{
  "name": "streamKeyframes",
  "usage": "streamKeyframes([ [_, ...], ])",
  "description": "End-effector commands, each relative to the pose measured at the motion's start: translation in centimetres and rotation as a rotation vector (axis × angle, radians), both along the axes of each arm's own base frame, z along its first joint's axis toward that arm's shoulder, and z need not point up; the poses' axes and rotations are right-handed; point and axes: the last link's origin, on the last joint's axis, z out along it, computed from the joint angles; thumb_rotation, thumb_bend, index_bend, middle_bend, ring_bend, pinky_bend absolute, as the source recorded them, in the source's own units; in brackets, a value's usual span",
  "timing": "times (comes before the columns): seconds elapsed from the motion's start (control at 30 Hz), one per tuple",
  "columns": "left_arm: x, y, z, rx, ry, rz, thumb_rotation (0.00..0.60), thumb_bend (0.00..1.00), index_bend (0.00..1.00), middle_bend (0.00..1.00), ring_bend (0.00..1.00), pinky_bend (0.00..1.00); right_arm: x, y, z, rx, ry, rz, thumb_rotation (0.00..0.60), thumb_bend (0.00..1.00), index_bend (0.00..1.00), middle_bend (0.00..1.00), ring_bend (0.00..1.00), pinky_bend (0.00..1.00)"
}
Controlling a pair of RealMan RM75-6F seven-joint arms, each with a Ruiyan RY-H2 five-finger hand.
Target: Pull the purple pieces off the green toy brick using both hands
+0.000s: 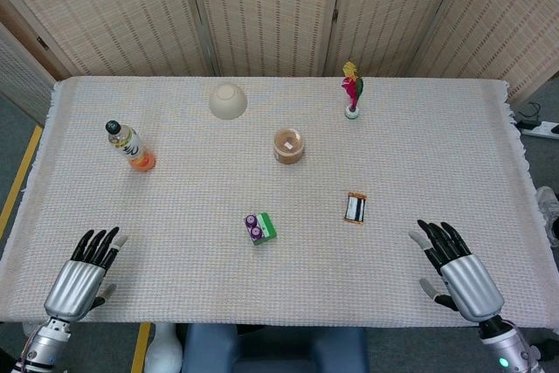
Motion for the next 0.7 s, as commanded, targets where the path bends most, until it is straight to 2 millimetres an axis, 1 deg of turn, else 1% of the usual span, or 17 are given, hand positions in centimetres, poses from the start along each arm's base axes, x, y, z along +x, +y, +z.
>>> streamKeyframes([
  [0.03, 0.0, -0.1, 0.0, -0.001, 0.002, -0.002, 0.6, 0.32, 0.04, 0.0, 0.0, 0.04, 0.0, -0.1, -0.2, 0.004, 0.002, -0.001, 0.6, 0.37, 0.0, 0.0, 0.0, 0.0],
  [0.2, 0.3, -0.4, -0.1, -0.002, -0.014, -0.005, 0.6, 0.31, 0.04, 0.0, 0.0, 0.04, 0.1, 0.0, -0.2, 0.01, 0.001, 0.003, 0.6, 0.37, 0.0, 0.0, 0.0, 0.0],
  [0.33, 0.5, -0.2, -0.3, -0.022, -0.021, -0.034, 0.6, 0.32, 0.05, 0.0, 0.0, 0.04, 0.1, 0.2, 0.0, -0.002, 0.001, 0.004, 0.6, 0.37, 0.0, 0.0, 0.0, 0.0],
  [0.47, 1.2, -0.2, -0.7, -0.01, -0.083, -0.095, 0.6, 0.31, 0.07, 0.0, 0.0, 0.05, 0.1, 0.6, 0.1, 0.001, -0.003, 0.012, 0.6, 0.37, 0.0, 0.0, 0.0, 0.0],
  [0.6, 1.8, -0.3, -1.8, 0.012, -0.17, -0.15, 0.6, 0.27, 0.1, 0.05, 0.0, 0.08, 0.1, 0.8, 0.5, -0.014, -0.014, 0.016, 0.6, 0.37, 0.0, 0.0, 0.0, 0.0],
  [0.7, 2.4, -0.3, -3.2, 0.003, -0.264, -0.137, 0.6, 0.25, 0.12, 0.07, 0.01, 0.1, 0.1, 0.7, 0.8, -0.028, -0.023, 0.014, 0.6, 0.37, 0.0, 0.0, 0.0, 0.0],
])
